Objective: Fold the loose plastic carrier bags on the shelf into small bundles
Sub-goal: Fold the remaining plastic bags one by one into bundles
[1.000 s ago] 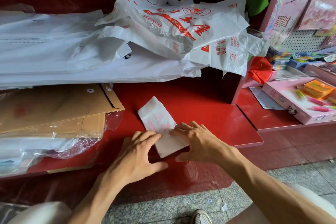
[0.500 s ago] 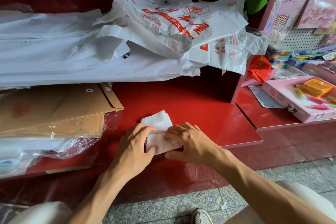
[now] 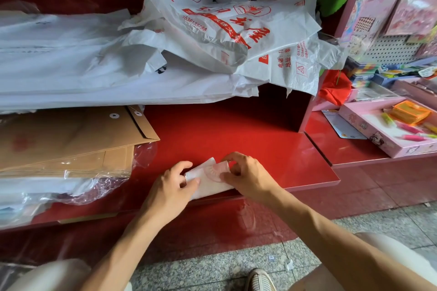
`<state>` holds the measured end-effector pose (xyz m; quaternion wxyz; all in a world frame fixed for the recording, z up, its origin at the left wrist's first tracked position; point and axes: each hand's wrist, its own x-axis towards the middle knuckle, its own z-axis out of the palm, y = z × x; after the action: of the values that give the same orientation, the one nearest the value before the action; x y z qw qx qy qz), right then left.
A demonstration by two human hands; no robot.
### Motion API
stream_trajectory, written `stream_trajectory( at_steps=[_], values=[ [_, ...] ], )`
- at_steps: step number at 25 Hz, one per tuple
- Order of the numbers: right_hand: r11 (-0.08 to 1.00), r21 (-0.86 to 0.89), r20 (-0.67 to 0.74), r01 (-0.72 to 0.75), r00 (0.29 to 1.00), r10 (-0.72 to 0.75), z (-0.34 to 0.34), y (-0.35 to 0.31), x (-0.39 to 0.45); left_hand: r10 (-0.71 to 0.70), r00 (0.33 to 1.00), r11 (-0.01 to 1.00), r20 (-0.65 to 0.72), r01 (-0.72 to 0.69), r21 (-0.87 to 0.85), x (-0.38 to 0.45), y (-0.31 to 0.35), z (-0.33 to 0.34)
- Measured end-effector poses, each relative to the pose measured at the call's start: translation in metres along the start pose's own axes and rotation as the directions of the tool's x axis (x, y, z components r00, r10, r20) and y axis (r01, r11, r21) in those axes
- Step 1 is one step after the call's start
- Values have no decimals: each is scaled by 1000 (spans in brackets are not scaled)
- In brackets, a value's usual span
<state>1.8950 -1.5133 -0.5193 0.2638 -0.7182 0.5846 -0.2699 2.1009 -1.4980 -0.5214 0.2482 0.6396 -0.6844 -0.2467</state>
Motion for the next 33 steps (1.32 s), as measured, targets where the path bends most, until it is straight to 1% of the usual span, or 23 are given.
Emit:
stream_trajectory(
  at_steps=[2, 3, 4, 5, 7, 8, 9, 10, 11, 12, 13, 15, 16, 19, 22, 24, 26, 27, 28, 30, 31, 32, 33],
  values=[
    [980, -193, -35, -40, 999, 34, 8, -1, -1, 87, 996, 959, -33, -75, 275, 2, -5, 9],
    [949, -310, -49, -51, 998, 37, 11, -2, -1, 123, 991, 937, -44, -102, 335, 3, -7, 12],
    [928, -369, -54, -58, 998, 40, 13, -5, -2, 137, 989, 942, -54, -113, 315, 5, -7, 12],
    [925, -375, -58, -61, 997, 42, 15, -6, -1, 134, 988, 962, -71, -112, 249, 6, -6, 9],
    [953, -289, -57, -90, 995, 77, 15, -8, 2, 103, 991, 994, -85, -99, 56, 7, -5, 4],
    [975, -175, -48, -135, 990, 129, 15, -9, 5, 81, 994, 996, -74, -84, -42, 7, -5, 1],
    [983, -1, -25, -186, 982, 186, 13, -11, 9, 71, 995, 988, -74, -80, -129, 6, -3, -3],
    [949, 208, 19, -236, 971, 237, 10, -16, 13, 66, 994, 975, -87, -83, -207, 4, 0, -8],
    [880, 387, 70, -274, 961, 268, 9, -24, 16, 66, 992, 961, -105, -92, -262, 0, 2, -16],
    [818, 496, 101, -292, 955, 279, 6, -32, 18, 89, 987, 949, -133, -124, -289, -5, 3, -24],
    [792, 539, 110, -287, 956, 271, 3, -41, 18, 119, 978, 941, -173, -167, -296, -10, 4, -33],
    [822, 503, 173, -266, 963, 206, 2, -67, 20, 156, 948, 927, -277, -238, -290, -27, -2, -59],
    [836, 488, 243, -251, 959, 146, 5, -82, 22, 157, 931, 921, -330, -259, -292, -38, -8, -75],
    [784, 580, 428, -221, 902, -63, 33, -142, 24, 130, 863, 925, -488, -282, -253, -78, -37, -122],
    [752, 621, 503, -222, 849, -165, 74, -204, 25, 56, 801, 931, -596, -258, -260, -122, -73, -161],
    [760, 586, 610, -280, 771, -186, 108, -245, 24, 24, 754, 937, -656, -246, -248, -155, -100, -179],
    [796, 513, 740, -320, 635, -222, 142, -281, 19, 6, 696, 948, -718, -232, -218, -186, -127, -191],
    [815, 486, 774, -314, 589, -235, 159, -298, 16, -28, 661, 952, -750, -210, -221, -199, -141, -195],
    [820, 482, 778, -308, 581, -239, 178, -312, 14, -86, 619, 955, -781, -171, -242, -210, -157, -197],
    [794, 531, 712, -296, 663, -229, 214, -338, 13, -260, 526, 947, -810, -25, -320, -225, -190, -195],
    [783, 561, 658, -269, 720, -223, 236, -350, 16, -333, 484, 939, -809, 93, -331, -233, -215, -192],
    [775, 588, 602, -231, 765, -229, 256, -363, 17, -357, 475, 932, -804, 243, -270, -239, -240, -187],
    [785, 599, 542, -160, 802, -250, 275, -374, 19, -362, 497, 897, -788, 417, -149, -246, -261, -184]
  ],
)
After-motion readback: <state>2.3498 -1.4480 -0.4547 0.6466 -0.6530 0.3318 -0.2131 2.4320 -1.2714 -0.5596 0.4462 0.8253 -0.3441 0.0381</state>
